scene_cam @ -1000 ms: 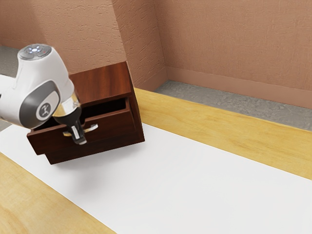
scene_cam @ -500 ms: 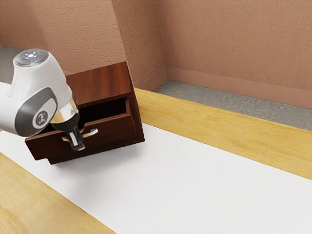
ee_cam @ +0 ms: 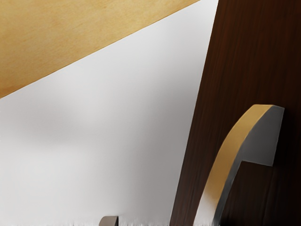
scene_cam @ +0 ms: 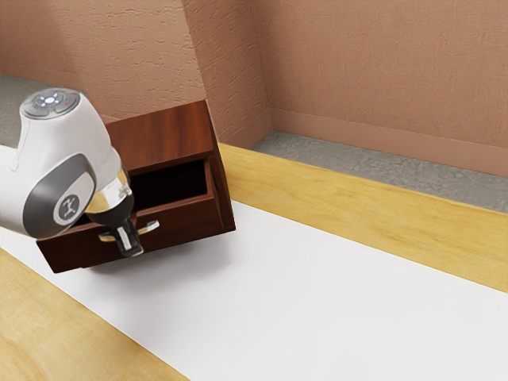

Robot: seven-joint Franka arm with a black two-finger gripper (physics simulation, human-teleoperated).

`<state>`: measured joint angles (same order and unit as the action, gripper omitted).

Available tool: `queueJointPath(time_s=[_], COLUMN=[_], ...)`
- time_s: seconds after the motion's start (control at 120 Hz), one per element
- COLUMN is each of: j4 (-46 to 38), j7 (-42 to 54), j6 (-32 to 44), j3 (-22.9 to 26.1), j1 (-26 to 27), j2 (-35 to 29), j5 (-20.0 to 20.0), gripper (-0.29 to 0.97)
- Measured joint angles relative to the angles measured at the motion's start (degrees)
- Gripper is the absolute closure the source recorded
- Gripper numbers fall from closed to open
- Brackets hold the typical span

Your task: Pull the drawer handle with one arm to open the drawer

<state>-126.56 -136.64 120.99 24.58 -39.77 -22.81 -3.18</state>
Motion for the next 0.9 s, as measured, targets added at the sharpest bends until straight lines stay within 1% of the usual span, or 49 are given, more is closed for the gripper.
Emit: queueJointPath(time_s=[0.458,0.658,0.9], j4=[-2.17,-2.81,-3.08], j7=[-0.20,-0.24,-0.31], j6=[0.03,-0.09,-0.15], j3=[0.90,3.15,3.44], j1=[-0.05,-1.68,-1.82], j2=[-2.68,-4.23,-4.66], j5=[1.43,2.52,2.86], gripper=[0.57,0.56,0.55])
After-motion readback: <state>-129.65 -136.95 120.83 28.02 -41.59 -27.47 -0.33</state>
